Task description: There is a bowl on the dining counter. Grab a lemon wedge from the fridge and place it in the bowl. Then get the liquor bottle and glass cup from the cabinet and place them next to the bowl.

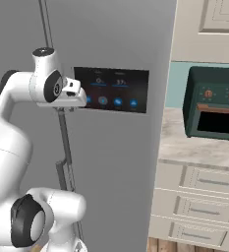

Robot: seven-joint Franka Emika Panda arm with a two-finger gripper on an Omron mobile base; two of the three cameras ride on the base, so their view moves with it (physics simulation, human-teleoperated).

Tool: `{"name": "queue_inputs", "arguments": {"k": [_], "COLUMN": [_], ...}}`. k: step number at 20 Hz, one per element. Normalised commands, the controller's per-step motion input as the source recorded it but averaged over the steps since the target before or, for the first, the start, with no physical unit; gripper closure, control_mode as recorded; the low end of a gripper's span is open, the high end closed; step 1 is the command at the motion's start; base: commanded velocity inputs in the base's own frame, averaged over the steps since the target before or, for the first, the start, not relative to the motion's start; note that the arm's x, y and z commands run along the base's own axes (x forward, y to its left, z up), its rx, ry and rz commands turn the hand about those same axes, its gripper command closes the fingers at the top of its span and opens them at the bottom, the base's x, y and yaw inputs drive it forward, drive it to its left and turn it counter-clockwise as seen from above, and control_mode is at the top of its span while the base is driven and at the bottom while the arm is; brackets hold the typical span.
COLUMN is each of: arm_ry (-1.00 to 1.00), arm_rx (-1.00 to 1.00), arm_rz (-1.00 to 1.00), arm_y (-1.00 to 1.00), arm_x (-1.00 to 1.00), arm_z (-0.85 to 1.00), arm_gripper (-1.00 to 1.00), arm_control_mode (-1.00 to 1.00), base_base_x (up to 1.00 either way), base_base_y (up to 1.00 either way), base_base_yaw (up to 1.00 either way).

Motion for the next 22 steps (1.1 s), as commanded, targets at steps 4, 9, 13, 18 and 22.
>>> {"name": "queue_inputs", "arguments": {"k": [4,9,13,18,22], "arm_ry": [0.0,0.0,0.0,0.0,0.0], "arm_rx": [0.0,0.0,0.0,0.0,0.0], "arm_rz": [0.0,0.0,0.0,0.0,0.0], "arm_y": [0.0,0.0,0.0,0.0,0.0], "arm_x": [-0.02,0.0,0.0,0.0,0.0], "arm_z": [0.0,0.0,0.0,0.0,0.0], "arm_gripper": [-1.0,-1.0,-1.0,-1.0,-1.0], "arm_control_mode": [1.0,1.0,1.0,1.0,1.0], "base_base_x": [-0.38,-0.78,-0.36,-0.18,-0.34], "base_base_y": [0.13,0.27,0.32,0.29,0.11], "base_base_yaw": [0.0,0.0,0.0,0.0,0.0]}}
